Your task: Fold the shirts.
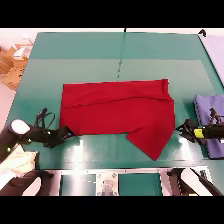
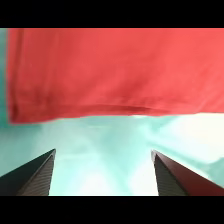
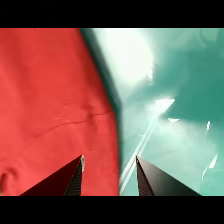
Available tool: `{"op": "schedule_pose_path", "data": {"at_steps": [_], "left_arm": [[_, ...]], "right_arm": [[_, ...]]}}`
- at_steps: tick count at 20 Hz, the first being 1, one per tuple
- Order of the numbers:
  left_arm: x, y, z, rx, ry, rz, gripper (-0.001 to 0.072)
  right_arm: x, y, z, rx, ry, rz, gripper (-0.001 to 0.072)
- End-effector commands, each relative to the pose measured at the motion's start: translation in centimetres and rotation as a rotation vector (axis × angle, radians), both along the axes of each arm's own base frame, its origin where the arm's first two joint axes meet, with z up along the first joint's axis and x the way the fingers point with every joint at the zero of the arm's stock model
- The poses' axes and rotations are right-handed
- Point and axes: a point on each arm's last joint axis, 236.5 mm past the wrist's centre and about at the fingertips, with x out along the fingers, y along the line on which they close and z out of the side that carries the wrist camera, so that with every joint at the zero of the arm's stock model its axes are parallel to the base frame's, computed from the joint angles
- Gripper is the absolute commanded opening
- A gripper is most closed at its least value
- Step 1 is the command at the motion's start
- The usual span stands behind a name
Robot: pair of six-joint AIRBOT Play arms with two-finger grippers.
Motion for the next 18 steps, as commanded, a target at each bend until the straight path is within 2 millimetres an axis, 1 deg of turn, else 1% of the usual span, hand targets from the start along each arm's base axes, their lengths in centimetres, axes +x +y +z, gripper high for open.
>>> {"op": "schedule_pose_path", "data": {"at_steps": [1, 3, 5, 7, 8, 9, 10, 11, 12, 14, 16, 18], "left_arm": [[0.8, -0.2, -2.5, -0.078, -0.04, 0.261, 0.0709], [2.9, 1.2, -2.7, -0.06, -0.11, 0.371, 0.0708], [5.1, 2.8, -2.2, -0.045, -0.183, 0.468, 0.0707], [6.1, 3.4, -1.8, -0.057, -0.209, 0.532, 0.0699], [6.3, 3.5, -1.7, -0.057, -0.214, 0.541, 0.0699], [6.5, 3.7, -1.7, -0.053, -0.221, 0.55, 0.0698], [6.7, 3.9, -1.6, -0.053, -0.227, 0.562, 0.0698], [6.8, 3.6, -1.5, -0.062, -0.232, 0.567, 0.0698], [7.0, 2.9, -1.3, -0.068, -0.244, 0.556, 0.0698], [7.0, 0.7, -0.9, -0.074, -0.276, 0.5, 0.0698], [6.6, -0.8, -0.7, -0.093, -0.276, 0.469, 0.0698], [5.7, -1.9, -0.8, -0.118, -0.24, 0.435, 0.0698]], "right_arm": [[-0.3, 0.0, -1.4, -0.022, -0.014, -0.045, 0.0397], [0.0, -0.2, -1.5, -0.03, -0.029, -0.06, 0.0397], [0.5, -0.5, -1.4, -0.036, -0.044, -0.073, 0.04], [1.0, -0.5, -1.2, -0.031, -0.064, -0.092, 0.041], [1.3, -0.3, -1.1, -0.017, -0.073, -0.104, 0.0431], [1.5, 0.1, -1.0, 0.004, -0.082, -0.118, 0.0482], [1.6, 0.5, -1.0, 0.022, -0.087, -0.128, 0.0511], [1.5, 0.8, -1.2, 0.033, -0.082, -0.132, 0.0511], [1.1, 1.0, -1.5, 0.04, -0.072, -0.132, 0.0511], [0.1, 2.0, -2.2, 0.069, -0.04, -0.125, 0.0512], [-0.8, 2.8, -2.5, 0.092, -0.011, -0.109, 0.0511], [-1.6, 3.4, -2.5, 0.11, 0.018, -0.082, 0.0511]]}}
